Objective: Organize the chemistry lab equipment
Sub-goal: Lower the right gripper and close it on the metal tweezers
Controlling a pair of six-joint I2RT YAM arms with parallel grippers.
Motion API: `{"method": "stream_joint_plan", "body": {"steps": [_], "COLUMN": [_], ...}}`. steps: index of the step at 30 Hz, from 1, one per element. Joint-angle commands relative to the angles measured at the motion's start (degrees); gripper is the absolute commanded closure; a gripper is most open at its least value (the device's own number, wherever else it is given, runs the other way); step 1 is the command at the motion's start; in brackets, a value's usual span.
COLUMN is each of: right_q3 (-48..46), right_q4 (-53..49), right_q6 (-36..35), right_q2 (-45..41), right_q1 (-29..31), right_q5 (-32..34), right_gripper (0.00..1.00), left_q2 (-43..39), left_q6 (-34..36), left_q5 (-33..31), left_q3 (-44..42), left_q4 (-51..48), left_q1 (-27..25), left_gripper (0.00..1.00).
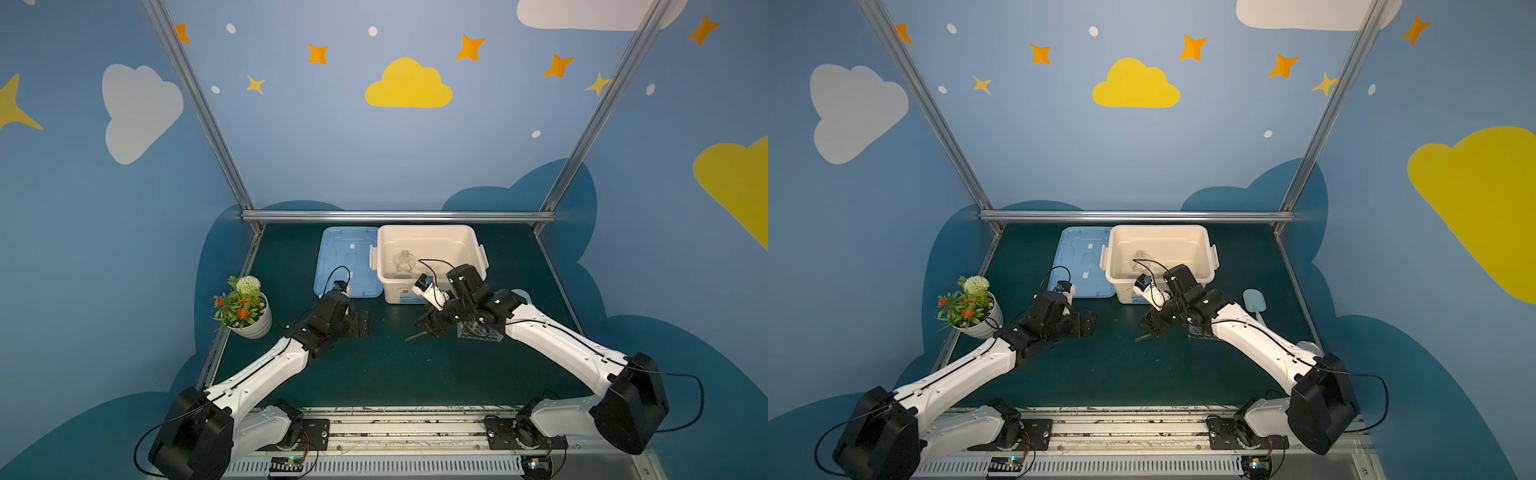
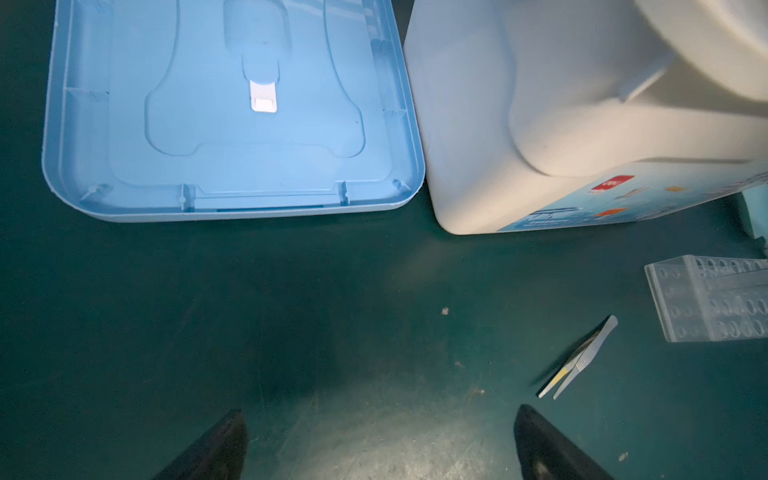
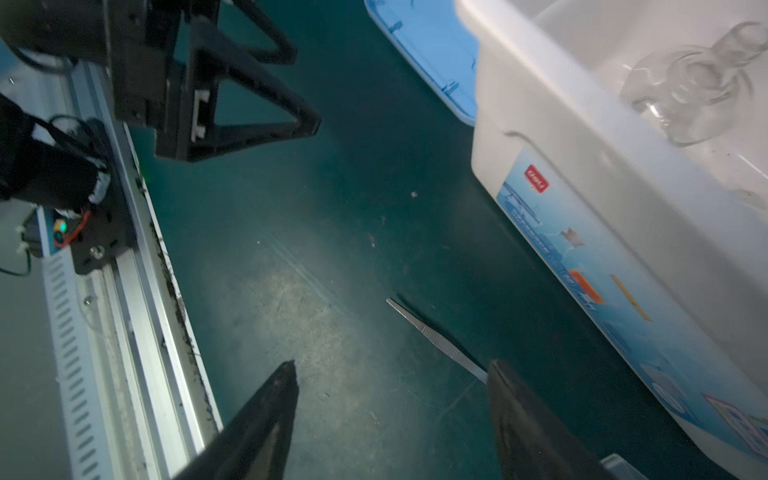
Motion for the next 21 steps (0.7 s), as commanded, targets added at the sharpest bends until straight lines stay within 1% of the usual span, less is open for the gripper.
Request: {"method": "stream_joint_plan", "body": {"steps": [1, 5, 9, 12, 17, 21], "right_q3": [-0.5, -0.1, 2.2, 4.8, 5.4, 5.6], "right_q4": [-4.1, -5.9, -8.5, -10.7, -9.5, -8.0], "right_q6": [-9.2, -13.0, -14.0, -13.5, -15.0, -15.4], "right_q2": [2.9, 7.1, 12.0, 16.6, 20.6, 22.0], "right_q1": [2.1, 3.7, 5.1, 6.4, 7.2, 7.2], "right_q5": [4.9, 10.4, 15.5, 20.4, 22.4, 22.4], "right_gripper": [0.29, 0.3, 0.31, 0.34, 0.39, 0.39], "left_q2": [-1.5, -2.9, -4.0, -4.7, -5.0, -5.0], "left_q6": [-0.5, -0.9, -1.2, -1.5, -1.4, -1.4], "left_q5": [-0.4, -0.7, -1.0, -1.0, -1.0, -0.9], "left_q3": [-1.5, -2.4, -2.9, -3.4, -3.5, -3.7], "left_q4": [-1.1, -1.3, -2.0, -2.0, -2.3, -2.4], "left_q1": [0.3, 0.6, 1.2, 1.4, 1.7, 1.9], "left_gripper": [0.0, 0.0, 0.0, 0.0, 0.0, 0.0]}}
